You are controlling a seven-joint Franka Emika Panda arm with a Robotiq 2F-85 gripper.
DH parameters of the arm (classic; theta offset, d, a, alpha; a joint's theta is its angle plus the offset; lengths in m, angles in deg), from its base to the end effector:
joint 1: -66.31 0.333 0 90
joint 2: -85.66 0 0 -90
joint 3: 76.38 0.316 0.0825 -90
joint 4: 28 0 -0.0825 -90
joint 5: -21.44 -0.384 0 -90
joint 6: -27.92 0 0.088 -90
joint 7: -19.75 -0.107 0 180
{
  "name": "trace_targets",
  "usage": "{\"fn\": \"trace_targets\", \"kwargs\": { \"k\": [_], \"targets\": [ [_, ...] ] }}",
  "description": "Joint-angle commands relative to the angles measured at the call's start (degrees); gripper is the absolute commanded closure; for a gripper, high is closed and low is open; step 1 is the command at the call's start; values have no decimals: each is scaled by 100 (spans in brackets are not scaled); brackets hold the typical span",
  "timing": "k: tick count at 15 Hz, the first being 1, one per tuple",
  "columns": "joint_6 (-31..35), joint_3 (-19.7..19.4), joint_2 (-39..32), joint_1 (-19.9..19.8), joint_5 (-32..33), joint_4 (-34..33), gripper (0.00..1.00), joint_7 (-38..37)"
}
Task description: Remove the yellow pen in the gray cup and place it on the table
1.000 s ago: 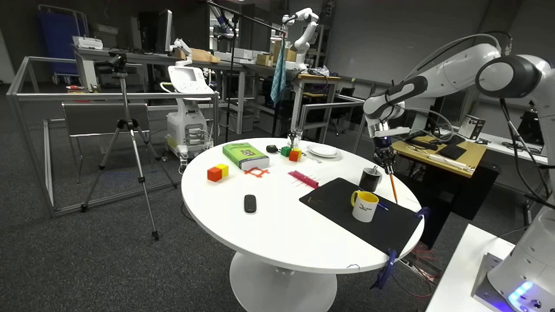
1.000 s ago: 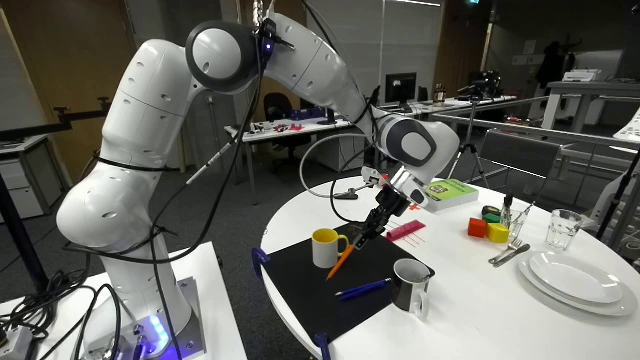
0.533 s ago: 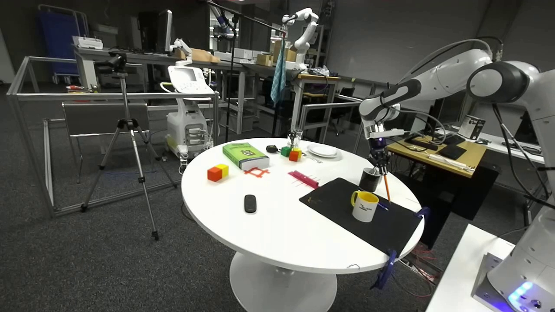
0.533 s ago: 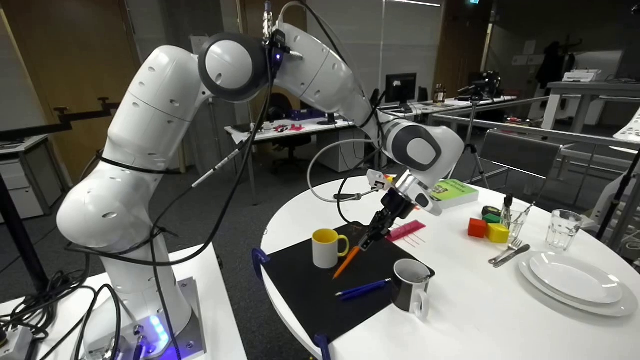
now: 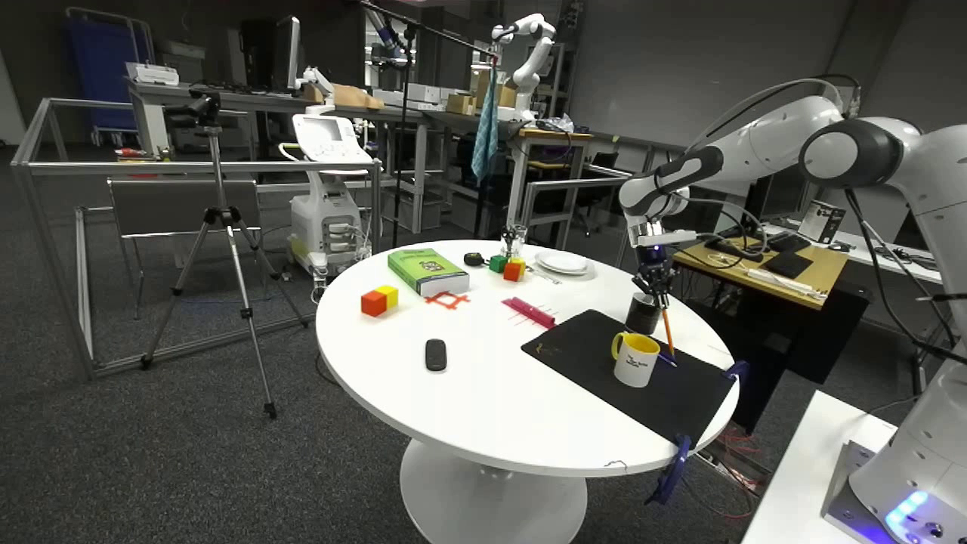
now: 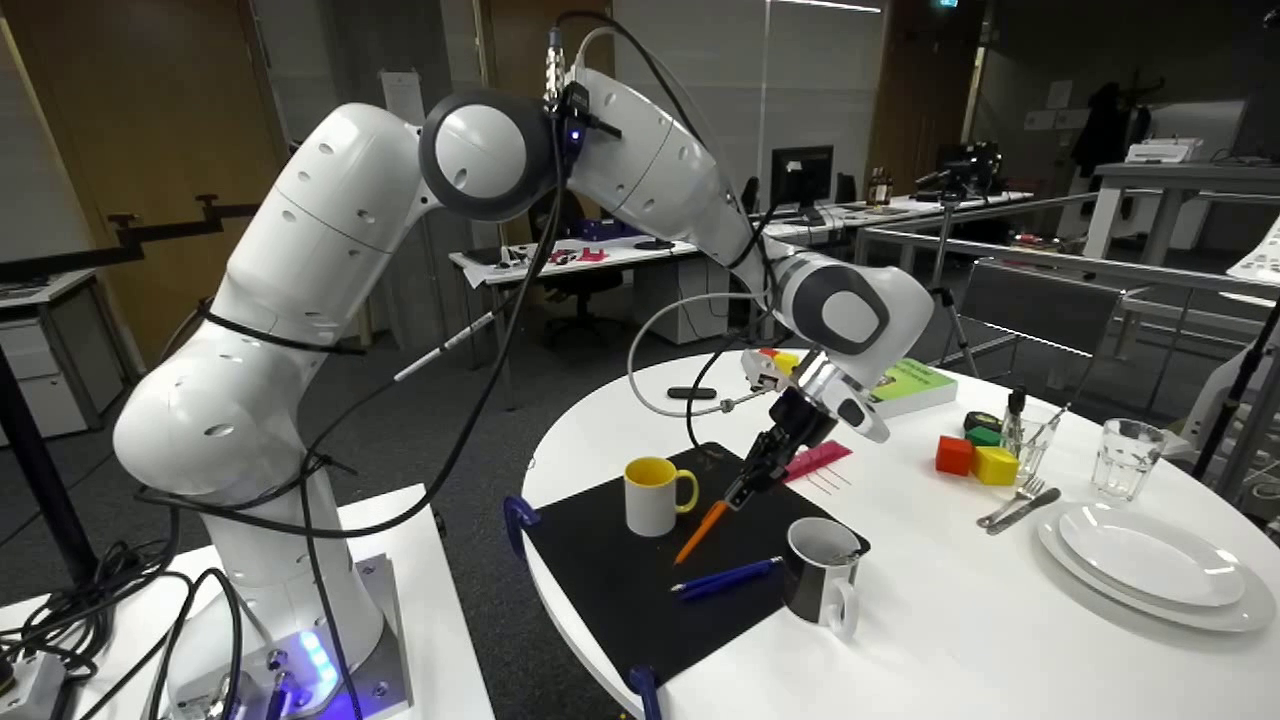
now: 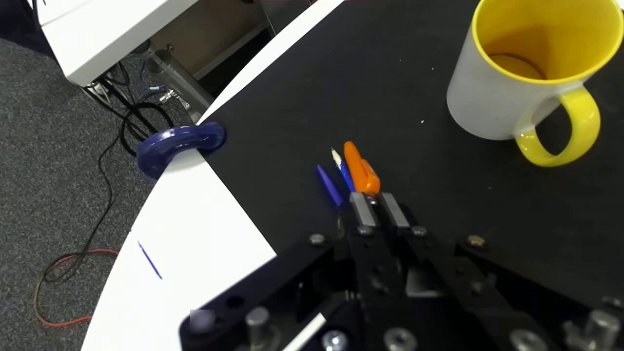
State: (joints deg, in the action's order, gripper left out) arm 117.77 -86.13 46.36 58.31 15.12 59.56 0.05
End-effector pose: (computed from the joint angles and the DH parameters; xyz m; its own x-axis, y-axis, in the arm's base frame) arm 0.6048 -0.1681 0.2269 0.6004 -0.5787 -0.5519 -0.5664 -0.7949 0.2173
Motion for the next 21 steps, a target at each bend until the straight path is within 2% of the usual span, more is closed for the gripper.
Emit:
{"fn": "trace_targets", "kwargs": {
  "k": [1, 7, 8, 9, 17, 18, 21],
  "targets": [
    [-351, 53, -231, -68, -107, -399, 98, -14],
    [-570, 71, -458, -67, -114, -632, 98, -19],
    [-613, 70, -494, -68, -113, -684, 86, -22],
    [-652, 66, -529, -67, -107, -728, 66, -28],
    [-672, 68, -407, -125, -184, -780, 5, 38],
    [-625, 70, -329, -142, -229, -736, 1, 53],
    [-473, 57, -60, -199, -362, -585, 0, 96]
  ]
}}
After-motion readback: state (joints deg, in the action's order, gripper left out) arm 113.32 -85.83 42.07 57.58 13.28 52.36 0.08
